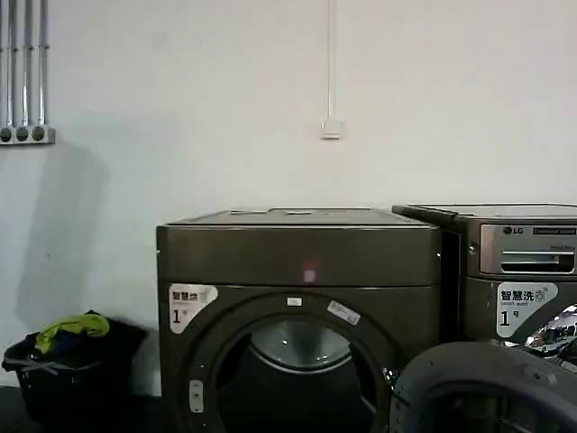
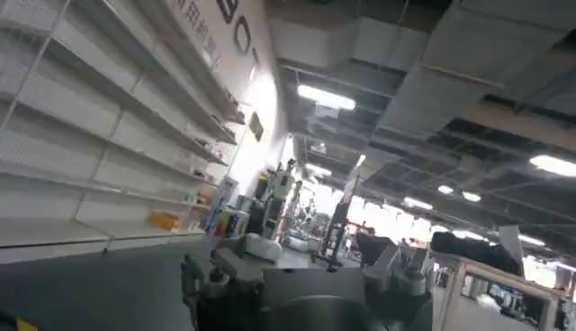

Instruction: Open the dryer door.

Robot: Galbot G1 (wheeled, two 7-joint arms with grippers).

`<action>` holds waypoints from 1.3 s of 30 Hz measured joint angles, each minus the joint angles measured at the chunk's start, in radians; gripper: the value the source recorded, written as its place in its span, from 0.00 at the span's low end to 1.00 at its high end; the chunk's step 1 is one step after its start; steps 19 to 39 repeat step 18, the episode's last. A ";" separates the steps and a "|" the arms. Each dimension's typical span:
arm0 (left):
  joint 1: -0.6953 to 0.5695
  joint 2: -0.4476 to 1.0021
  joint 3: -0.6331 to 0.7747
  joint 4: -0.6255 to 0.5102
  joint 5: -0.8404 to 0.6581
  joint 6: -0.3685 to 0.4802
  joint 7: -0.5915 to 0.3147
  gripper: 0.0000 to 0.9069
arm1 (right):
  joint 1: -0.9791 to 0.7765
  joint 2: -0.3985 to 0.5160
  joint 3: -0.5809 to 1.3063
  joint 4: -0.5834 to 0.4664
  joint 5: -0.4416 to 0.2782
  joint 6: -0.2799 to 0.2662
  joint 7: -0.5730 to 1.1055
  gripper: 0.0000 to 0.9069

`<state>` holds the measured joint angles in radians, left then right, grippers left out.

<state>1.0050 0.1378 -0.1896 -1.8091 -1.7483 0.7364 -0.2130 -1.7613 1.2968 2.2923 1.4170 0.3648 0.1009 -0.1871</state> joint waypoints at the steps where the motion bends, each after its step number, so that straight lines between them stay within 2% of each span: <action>1: 0.002 0.000 0.000 0.001 0.006 0.000 0.010 1.00 | 0.000 0.000 0.000 0.000 0.000 0.000 0.000 1.00; 39: 0.008 -0.009 0.006 -0.003 0.039 0.000 0.017 1.00 | -0.009 -0.002 0.013 -0.012 0.000 0.006 -0.008 1.00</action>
